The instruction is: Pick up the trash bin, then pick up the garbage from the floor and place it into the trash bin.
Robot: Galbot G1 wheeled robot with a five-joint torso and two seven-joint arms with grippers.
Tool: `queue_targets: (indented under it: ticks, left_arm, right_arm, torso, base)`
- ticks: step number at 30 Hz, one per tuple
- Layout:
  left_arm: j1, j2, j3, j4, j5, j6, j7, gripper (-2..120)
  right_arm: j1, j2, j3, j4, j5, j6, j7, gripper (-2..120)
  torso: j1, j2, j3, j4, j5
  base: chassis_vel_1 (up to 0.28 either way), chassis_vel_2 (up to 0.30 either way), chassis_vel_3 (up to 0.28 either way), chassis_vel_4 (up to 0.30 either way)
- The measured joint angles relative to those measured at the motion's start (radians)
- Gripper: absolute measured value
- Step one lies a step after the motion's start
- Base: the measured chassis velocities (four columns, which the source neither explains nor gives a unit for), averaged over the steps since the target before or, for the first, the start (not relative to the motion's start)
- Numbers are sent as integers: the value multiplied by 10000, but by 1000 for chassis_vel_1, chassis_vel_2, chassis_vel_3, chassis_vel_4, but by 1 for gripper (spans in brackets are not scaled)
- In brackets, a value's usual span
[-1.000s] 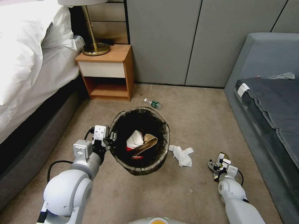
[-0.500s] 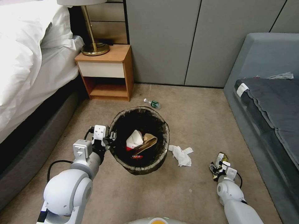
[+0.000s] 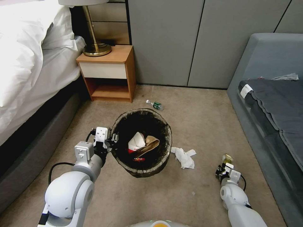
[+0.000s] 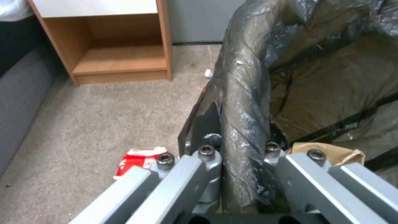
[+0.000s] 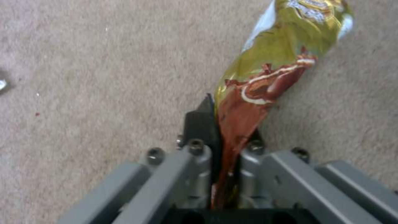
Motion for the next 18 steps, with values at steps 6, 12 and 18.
queue_targets:
  ticks: [6,12,18]
  left_arm:
    - [6,-4,13,-1,6,-6,7,2]
    - [22,11,27,-13,7,-7,11,2]
    - [23,4,116,-14,40,-10,18,2]
  right_arm:
    - [-386,-105,223,1005,89,-47,36,0]
    - [-1323,-166,982,3604,-202,-585,-386,0]
    - [-1722,-162,1388,5906,-769,-1106,-958,0]
  torso:
    - [0,0,0,0,0]
    - [-1,0,0,-3,0]
    - [0,0,0,0,-2]
  base:
    - [0,0,0,0]
    - [0,0,0,0]
    - [0,0,0,0]
